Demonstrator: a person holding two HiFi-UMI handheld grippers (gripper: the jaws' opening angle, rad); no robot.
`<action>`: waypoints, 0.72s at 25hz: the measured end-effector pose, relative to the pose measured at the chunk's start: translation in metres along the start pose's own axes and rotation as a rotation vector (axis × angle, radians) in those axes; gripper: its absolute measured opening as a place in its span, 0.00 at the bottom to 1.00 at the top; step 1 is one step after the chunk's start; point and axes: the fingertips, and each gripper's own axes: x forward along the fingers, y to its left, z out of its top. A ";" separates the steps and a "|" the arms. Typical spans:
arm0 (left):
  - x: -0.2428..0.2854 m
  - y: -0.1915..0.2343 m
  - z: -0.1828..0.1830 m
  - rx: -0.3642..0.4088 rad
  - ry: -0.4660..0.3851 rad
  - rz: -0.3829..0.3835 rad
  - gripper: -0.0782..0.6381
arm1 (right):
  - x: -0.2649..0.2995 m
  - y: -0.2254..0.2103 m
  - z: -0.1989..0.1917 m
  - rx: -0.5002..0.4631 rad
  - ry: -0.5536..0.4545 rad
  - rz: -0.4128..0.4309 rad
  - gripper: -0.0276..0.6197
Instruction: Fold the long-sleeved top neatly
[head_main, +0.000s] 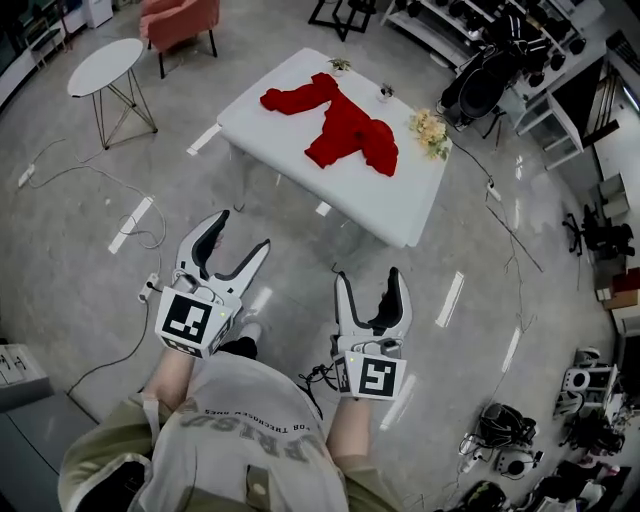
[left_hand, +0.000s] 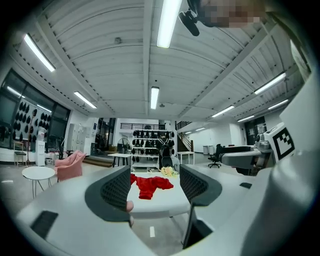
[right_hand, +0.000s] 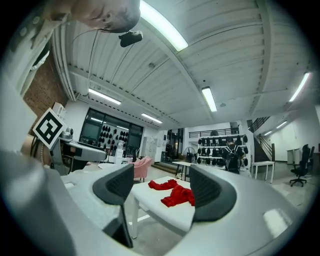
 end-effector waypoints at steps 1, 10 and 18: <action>0.009 0.011 0.002 -0.004 0.000 -0.002 0.51 | 0.013 0.000 0.000 -0.007 0.003 -0.005 0.57; 0.061 0.062 -0.019 -0.027 0.068 0.005 0.51 | 0.089 -0.015 -0.022 -0.021 0.052 -0.047 0.57; 0.104 0.079 -0.045 -0.053 0.119 0.050 0.51 | 0.135 -0.042 -0.052 -0.011 0.088 -0.028 0.57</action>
